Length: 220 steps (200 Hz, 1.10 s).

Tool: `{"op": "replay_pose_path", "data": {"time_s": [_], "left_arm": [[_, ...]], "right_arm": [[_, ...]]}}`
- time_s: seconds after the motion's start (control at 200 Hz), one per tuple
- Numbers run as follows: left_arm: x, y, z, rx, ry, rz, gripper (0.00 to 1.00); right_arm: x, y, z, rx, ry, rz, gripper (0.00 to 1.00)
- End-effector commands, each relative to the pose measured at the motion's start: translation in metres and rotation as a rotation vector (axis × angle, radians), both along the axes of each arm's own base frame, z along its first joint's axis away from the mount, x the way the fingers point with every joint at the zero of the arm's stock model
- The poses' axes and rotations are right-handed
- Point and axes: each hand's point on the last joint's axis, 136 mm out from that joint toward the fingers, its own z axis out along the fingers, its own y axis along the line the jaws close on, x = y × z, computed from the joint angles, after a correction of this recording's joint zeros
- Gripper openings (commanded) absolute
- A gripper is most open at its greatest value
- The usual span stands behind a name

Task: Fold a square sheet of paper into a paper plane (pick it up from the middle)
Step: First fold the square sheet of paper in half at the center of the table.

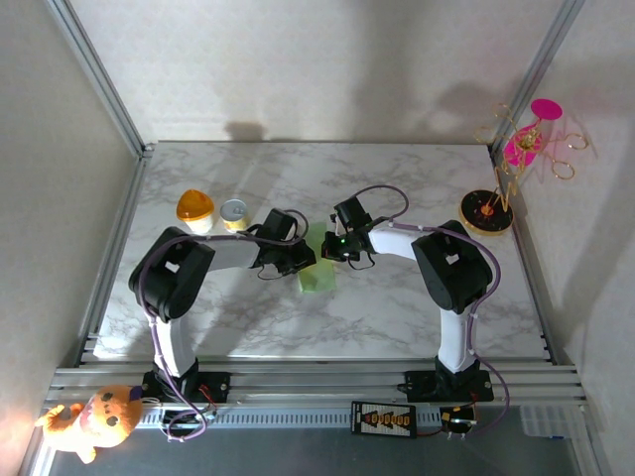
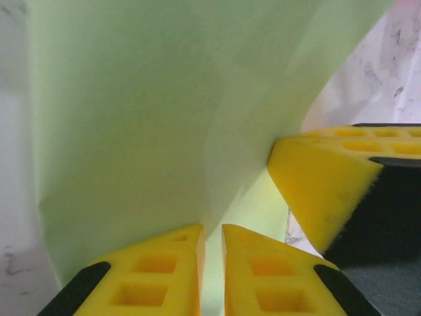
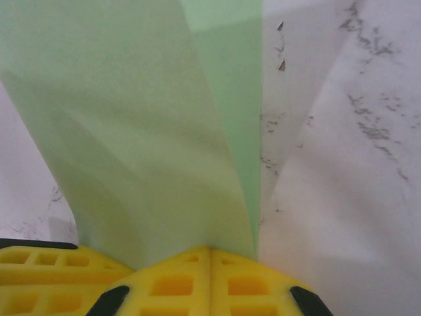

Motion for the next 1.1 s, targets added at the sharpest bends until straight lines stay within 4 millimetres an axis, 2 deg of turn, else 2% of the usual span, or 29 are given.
{"op": "replay_pose_path", "data": {"time_s": [0.0, 0.18, 0.255, 0.325, 0.406, 0.516, 0.626, 0.736, 0.846, 0.981, 1.097], "left_arm": [[-0.006, 0.015, -0.015, 0.056, 0.043, 0.028, 0.16], [-0.028, 0.050, -0.026, 0.117, 0.084, 0.059, 0.16], [-0.032, 0.063, -0.021, 0.125, 0.082, 0.076, 0.16], [-0.031, 0.068, -0.012, 0.128, 0.065, 0.079, 0.16], [-0.024, 0.063, 0.005, 0.101, 0.029, 0.082, 0.16], [-0.011, 0.044, 0.029, 0.018, -0.029, 0.079, 0.17], [-0.002, 0.024, 0.038, -0.016, -0.053, 0.060, 0.16], [0.005, 0.009, 0.028, -0.001, -0.043, 0.045, 0.16], [0.012, 0.011, 0.015, 0.044, -0.028, 0.064, 0.16], [0.011, 0.022, -0.001, 0.087, -0.001, 0.083, 0.16], [0.004, 0.052, -0.018, 0.170, 0.033, 0.135, 0.15]], "right_arm": [[-0.062, -0.094, -0.101, -0.439, 0.228, -0.050, 0.04], [-0.061, -0.095, -0.102, -0.448, 0.225, -0.049, 0.04], [-0.061, -0.095, -0.102, -0.449, 0.224, -0.048, 0.04], [-0.061, -0.096, -0.103, -0.455, 0.223, -0.046, 0.04], [-0.061, -0.096, -0.103, -0.459, 0.223, -0.045, 0.04], [-0.061, -0.096, -0.104, -0.458, 0.224, -0.046, 0.04], [-0.062, -0.097, -0.104, -0.461, 0.226, -0.046, 0.04], [-0.062, -0.097, -0.105, -0.461, 0.227, -0.047, 0.04], [-0.063, -0.097, -0.107, -0.463, 0.231, -0.046, 0.04], [-0.063, -0.098, -0.107, -0.464, 0.232, -0.046, 0.04], [-0.064, -0.099, -0.108, -0.470, 0.234, -0.046, 0.04]]}}
